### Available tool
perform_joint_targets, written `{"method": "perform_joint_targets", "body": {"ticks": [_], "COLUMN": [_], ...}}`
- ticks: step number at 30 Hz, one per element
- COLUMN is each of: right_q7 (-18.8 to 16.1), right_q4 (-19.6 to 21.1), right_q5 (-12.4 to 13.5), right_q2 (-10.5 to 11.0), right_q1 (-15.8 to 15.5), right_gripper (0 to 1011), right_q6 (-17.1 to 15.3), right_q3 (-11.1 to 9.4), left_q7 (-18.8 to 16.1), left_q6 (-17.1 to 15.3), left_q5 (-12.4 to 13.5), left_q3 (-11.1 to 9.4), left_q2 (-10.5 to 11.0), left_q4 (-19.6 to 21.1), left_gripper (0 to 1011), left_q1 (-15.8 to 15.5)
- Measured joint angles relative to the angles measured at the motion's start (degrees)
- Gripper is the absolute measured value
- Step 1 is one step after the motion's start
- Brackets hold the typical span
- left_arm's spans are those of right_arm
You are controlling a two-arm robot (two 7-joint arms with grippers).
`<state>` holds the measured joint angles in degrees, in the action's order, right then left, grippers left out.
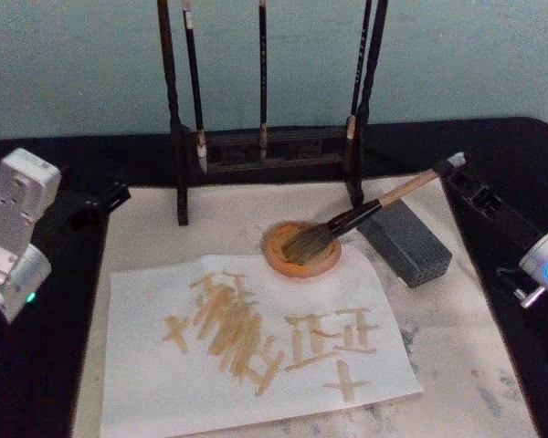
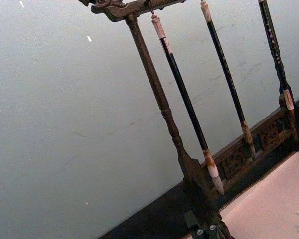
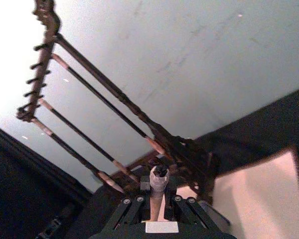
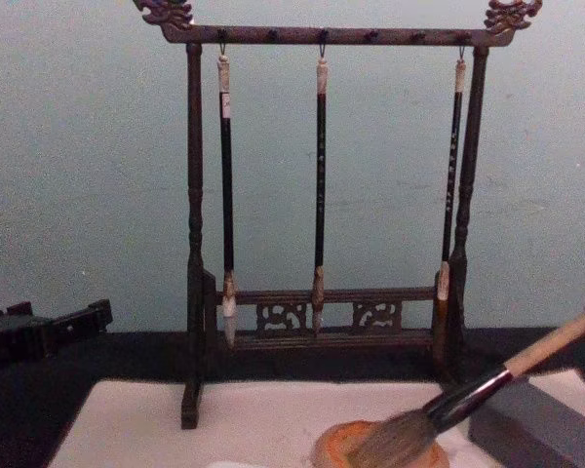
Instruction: Pick up the brush from the inkstone, write on the paper, then place the brush back to its original position.
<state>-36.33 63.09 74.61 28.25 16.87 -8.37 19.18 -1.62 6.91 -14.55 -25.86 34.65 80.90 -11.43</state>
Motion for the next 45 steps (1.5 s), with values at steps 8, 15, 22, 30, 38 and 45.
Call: {"method": "perform_joint_targets", "body": {"ticks": [8,15,22,30,38,45], "right_q7": [-1.17,-1.86,-2.21,-2.81,0.95,3.34], "right_q4": [4.27,8.99,12.36,14.96,20.94,24.98], "right_q5": [1.97,3.5,4.43,2.85,-4.12,-11.09], "right_q2": [1.36,2.57,3.3,4.04,5.96,6.91], "right_q1": [-1.31,-2.86,-3.91,-4.14,-5.29,-5.77], "right_gripper": [171,171,171,170,170,170], "right_q6": [-0.27,-0.46,-0.34,0.91,4.21,5.68], "right_q3": [0.22,1.01,2.01,4.65,8.19,10.76], "left_q7": [0.0,0.0,0.0,0.0,0.0,0.0], "left_q6": [0.0,0.0,0.0,0.0,0.0,0.0], "left_q5": [0.0,0.0,0.0,0.0,0.0,0.0], "left_q3": [0.0,0.0,0.0,0.0,0.0,0.0], "left_q2": [0.0,0.0,0.0,0.0,0.0,0.0], "left_q4": [0.0,0.0,0.0,0.0,0.0,0.0], "left_gripper": [1002,1000,1002,1002,1002,1000], "left_q1": [0.0,0.0,0.0,0.0,0.0,0.0]}}
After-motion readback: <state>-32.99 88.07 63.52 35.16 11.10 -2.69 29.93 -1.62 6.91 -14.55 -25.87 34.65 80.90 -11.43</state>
